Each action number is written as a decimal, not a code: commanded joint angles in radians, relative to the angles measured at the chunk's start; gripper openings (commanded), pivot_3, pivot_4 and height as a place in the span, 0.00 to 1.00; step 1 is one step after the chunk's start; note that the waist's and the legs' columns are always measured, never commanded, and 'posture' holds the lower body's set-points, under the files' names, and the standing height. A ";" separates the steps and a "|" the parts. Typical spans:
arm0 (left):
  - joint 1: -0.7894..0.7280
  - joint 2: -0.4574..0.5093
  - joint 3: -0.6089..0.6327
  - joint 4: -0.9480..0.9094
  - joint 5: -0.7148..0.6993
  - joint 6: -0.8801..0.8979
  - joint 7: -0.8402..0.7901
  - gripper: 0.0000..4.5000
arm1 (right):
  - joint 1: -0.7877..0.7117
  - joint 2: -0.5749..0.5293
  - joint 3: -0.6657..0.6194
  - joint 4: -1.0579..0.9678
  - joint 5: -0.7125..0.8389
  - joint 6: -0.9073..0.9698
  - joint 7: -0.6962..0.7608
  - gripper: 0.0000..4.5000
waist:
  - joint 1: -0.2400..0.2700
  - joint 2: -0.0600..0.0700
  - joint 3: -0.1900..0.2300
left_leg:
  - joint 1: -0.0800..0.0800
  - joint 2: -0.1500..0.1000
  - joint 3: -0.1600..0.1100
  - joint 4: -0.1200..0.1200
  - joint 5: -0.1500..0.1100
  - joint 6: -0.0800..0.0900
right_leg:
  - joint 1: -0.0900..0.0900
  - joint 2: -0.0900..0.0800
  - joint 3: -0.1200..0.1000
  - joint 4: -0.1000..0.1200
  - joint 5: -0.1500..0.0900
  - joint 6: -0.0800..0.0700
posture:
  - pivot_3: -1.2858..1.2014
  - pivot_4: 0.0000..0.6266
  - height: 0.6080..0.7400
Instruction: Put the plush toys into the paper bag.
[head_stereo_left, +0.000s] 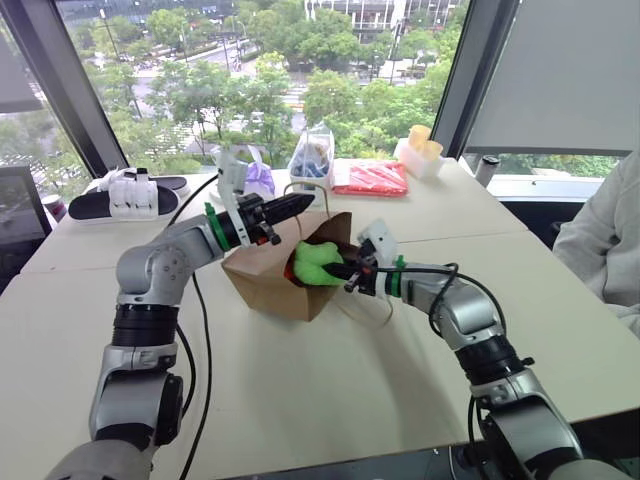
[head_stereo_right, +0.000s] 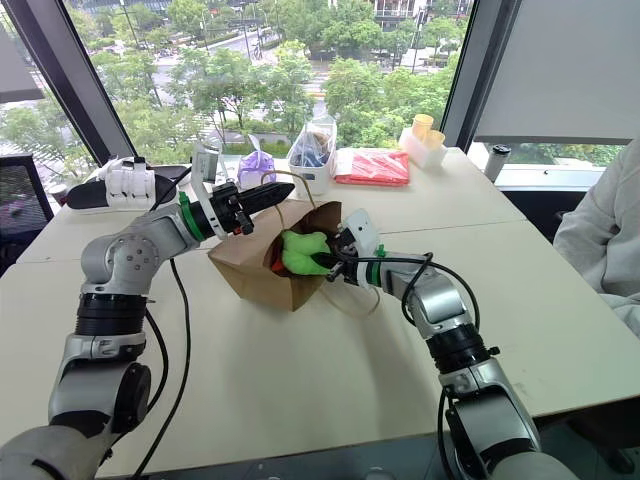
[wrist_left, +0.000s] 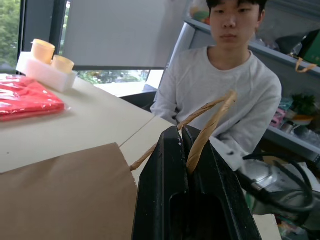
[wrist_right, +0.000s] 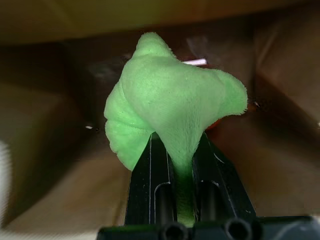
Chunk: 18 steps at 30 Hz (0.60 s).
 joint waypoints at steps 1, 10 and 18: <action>-0.023 0.007 0.026 -0.028 -0.022 -0.006 -0.004 0.00 | -0.042 0.014 -0.016 0.011 -0.026 -0.058 0.007 0.41 | -0.001 0.000 0.000 | 0.000 0.000 0.000 0.000 0.000 0.000 | -0.001 0.000 0.000 0.000 0.000 0.000 | 0.52 0.24 1.00; -0.037 -0.023 0.047 0.010 -0.019 -0.019 0.024 0.00 | -0.017 0.007 -0.039 -0.078 -0.039 -0.077 -0.004 0.99 | -0.008 0.000 0.000 | 0.000 0.000 0.000 0.000 0.000 0.000 | -0.001 0.000 0.000 0.000 0.000 0.000 | 0.52 0.24 1.00; -0.053 -0.038 0.047 0.050 -0.004 -0.043 0.018 0.00 | 0.068 -0.031 -0.134 -0.277 0.048 0.016 0.002 0.99 | -0.004 0.000 0.000 | 0.000 0.000 0.000 0.000 0.000 0.000 | -0.001 0.000 0.000 0.001 0.000 0.000 | 0.52 0.24 1.00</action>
